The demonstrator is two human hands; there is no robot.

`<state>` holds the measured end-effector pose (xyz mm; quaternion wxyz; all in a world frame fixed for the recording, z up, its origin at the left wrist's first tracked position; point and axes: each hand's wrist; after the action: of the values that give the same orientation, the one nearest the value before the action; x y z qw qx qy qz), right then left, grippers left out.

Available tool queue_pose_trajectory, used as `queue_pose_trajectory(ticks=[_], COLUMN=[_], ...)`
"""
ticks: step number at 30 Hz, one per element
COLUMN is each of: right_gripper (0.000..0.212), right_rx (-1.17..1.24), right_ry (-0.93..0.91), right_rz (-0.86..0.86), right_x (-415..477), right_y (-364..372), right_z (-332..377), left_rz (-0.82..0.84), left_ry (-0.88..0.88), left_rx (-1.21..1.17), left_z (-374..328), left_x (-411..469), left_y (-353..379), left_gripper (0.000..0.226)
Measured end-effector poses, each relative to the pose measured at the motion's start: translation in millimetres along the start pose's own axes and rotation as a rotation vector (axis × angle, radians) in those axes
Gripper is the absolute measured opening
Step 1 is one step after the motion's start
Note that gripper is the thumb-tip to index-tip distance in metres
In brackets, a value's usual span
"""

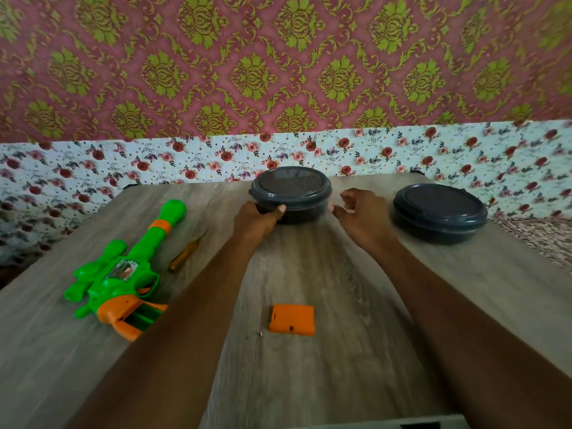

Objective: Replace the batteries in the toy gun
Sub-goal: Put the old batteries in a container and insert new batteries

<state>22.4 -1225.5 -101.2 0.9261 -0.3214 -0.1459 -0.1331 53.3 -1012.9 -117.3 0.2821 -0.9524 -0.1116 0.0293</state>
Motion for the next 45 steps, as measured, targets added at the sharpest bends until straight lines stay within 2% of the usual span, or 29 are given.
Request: queue_pose_trajectory(ticks=[3, 6, 8, 12, 14, 18, 21, 25, 28, 33, 39, 45], right_gripper=[0.039, 0.042, 0.05, 0.067, 0.063, 0.039, 0.034, 0.043, 0.046, 0.039, 0.042, 0.039], right_rx=[-0.209, -0.473, -0.617, -0.722, -0.786, -0.821, -0.753, -0.591, -0.485, -0.214, 0.048, 0.126], right_ry=[-0.177, -0.132, -0.036, 0.068, 0.03, -0.03, -0.15, -0.358, -0.47, -0.673, -0.832, -0.912], right_rz=[-0.147, -0.227, -0.195, -0.093, -0.087, -0.038, -0.046, -0.156, -0.26, -0.312, -0.208, -0.194], right_x=[-27.3, -41.8, -45.5, -45.5, -42.5, -31.7, -37.7, -57.1, -73.2, -87.8, -93.4, -93.4], right_y=[-30.2, -54.2, -67.4, -78.1, -79.1, -91.8, -90.5, -73.8, -57.4, -23.7, -0.8, 11.5], right_z=[-5.9, -19.9, -28.5, -45.9, -50.8, -44.1, -40.5, -33.3, -14.2, 15.8, 50.6, 58.3], left_rz=[-0.007, 0.017, 0.049, 0.105, 0.114, 0.123, 0.108, 0.068, 0.121, 0.282, 0.428, 0.558], left_ry=[0.025, 0.073, 0.087, 0.087, 0.082, 0.076, 0.091, 0.144, 0.173, 0.06, -0.015, 0.023], left_rx=[0.08, 0.135, 0.115, 0.078, 0.069, 0.004, -0.056, -0.266, -0.427, -0.826, -1.153, -1.225], left_z=[-2.1, -0.5, 0.1, 4.3, 6.8, 10.4, 9.4, 8.1, 4.8, 1.7, 13.7, 22.0], left_x=[-8.9, -17.1, -24.2, -36.2, -41.0, -45.8, -52.3, -71.6, -88.8, -107.0, -110.8, -106.0], left_y=[4.0, 4.0, 2.5, 1.3, 0.6, 1.4, 2.2, 0.2, -4.4, -17.1, -30.0, -39.7], left_gripper=[0.055, 0.047, 0.044, 0.051, 0.058, 0.059, 0.056, 0.065, 0.056, 0.038, 0.065, 0.083])
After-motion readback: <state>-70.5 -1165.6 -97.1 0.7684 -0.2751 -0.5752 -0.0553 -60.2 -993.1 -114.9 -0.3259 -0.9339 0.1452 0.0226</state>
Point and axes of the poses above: each hand's wrist, its own x-axis towards the middle knuckle, its own y-axis out of the palm, z = x × y, and after that the axes turned 9 degrees about x, right-handed
